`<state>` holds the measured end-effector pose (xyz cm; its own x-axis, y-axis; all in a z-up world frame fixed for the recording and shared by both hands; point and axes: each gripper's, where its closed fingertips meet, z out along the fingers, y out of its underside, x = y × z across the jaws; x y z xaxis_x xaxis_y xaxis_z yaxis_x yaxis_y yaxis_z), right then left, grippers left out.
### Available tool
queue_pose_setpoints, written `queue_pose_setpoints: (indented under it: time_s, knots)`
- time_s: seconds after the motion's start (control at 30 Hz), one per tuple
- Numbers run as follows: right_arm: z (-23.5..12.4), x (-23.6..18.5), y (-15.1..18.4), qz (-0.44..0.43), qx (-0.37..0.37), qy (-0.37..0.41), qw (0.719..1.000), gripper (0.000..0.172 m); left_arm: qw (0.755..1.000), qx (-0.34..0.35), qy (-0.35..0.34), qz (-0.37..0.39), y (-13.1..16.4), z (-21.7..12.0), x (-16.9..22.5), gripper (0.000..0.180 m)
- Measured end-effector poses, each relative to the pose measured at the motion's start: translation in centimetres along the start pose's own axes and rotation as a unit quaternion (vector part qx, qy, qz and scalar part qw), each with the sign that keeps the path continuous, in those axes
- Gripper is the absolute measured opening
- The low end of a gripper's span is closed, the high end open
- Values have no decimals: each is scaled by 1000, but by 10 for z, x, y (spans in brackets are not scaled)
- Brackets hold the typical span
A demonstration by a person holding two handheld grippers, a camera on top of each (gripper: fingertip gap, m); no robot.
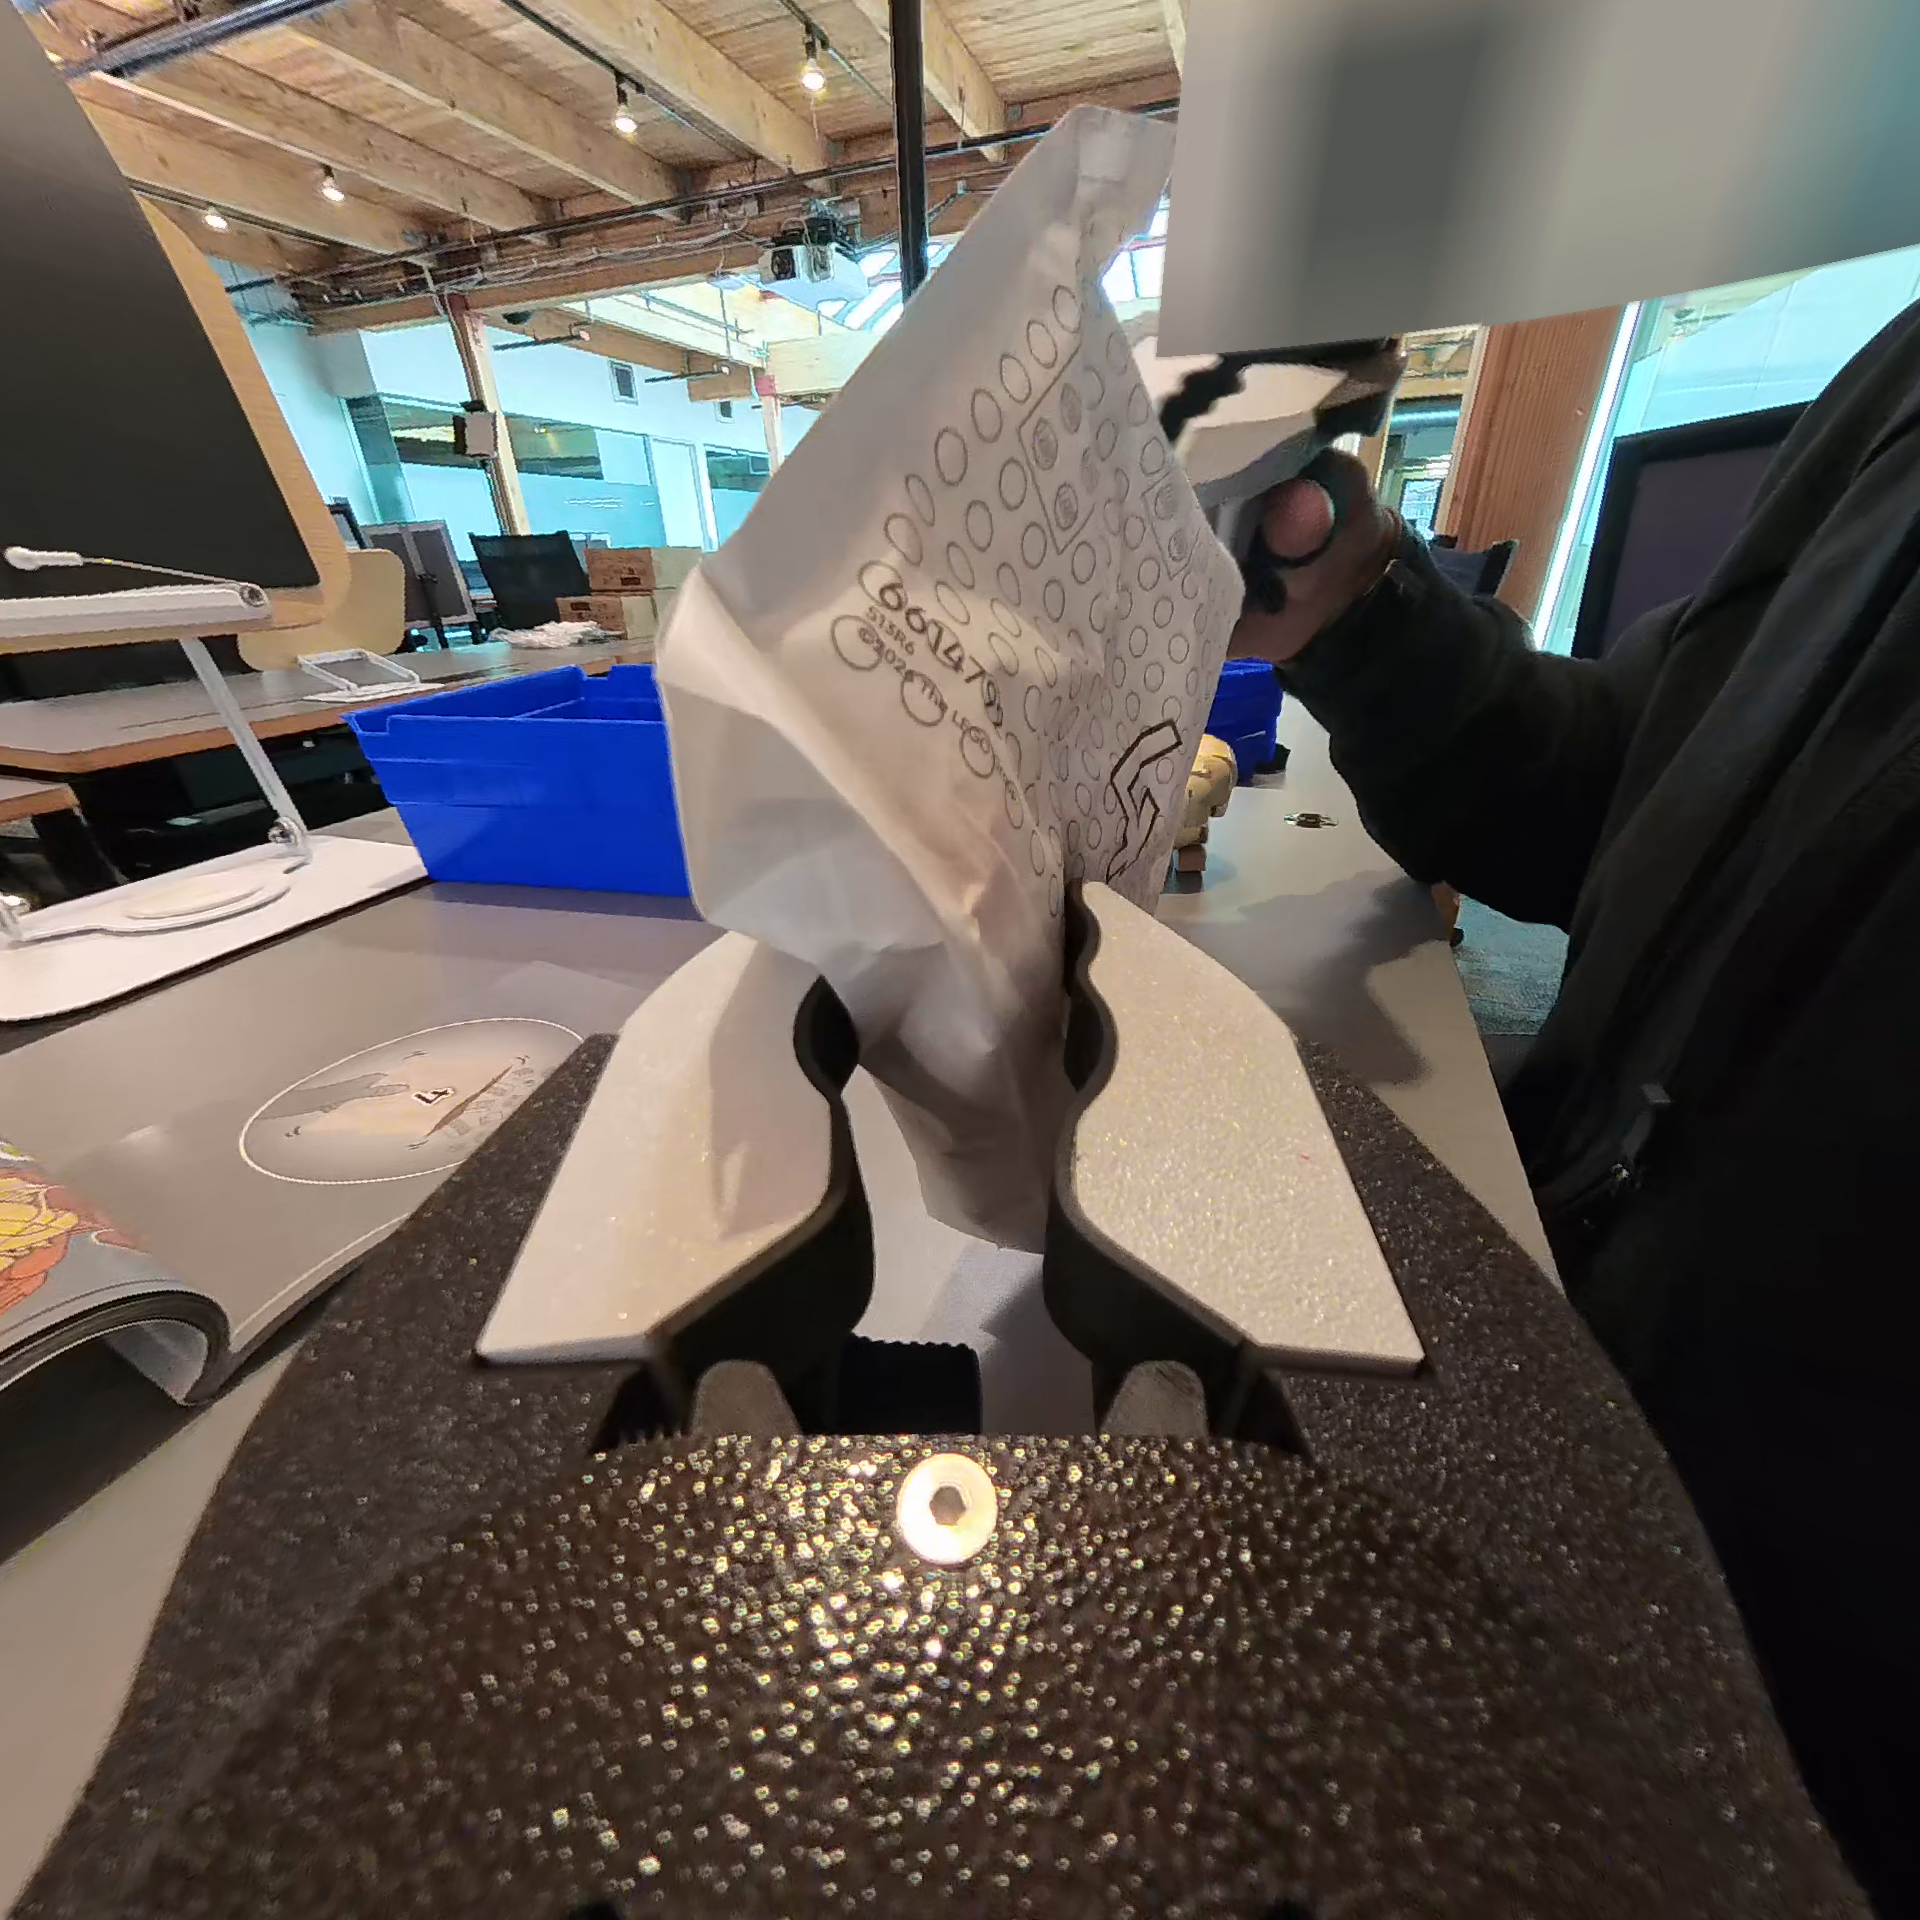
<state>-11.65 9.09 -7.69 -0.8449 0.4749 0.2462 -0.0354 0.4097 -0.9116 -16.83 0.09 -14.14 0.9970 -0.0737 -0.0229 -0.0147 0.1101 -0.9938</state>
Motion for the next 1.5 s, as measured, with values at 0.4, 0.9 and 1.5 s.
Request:
queue_pose_setpoints:
  time_s: [0.4, 0.9, 1.5]
  knots:
    - [35, -24, 25, 196, -20, -122, 973, 14, 999, -1, -7, 42, 0, -2, 6, 37]
    - [12, -8, 8, 162, 53, -59, 984, 0, 999, 6, -21, 46, -2, -8, 4, 37]
    - [-191, 70, 42, 160, 92, 268, 946, 0, 999, -6, -42, 25, 1, -2, -6, 37]
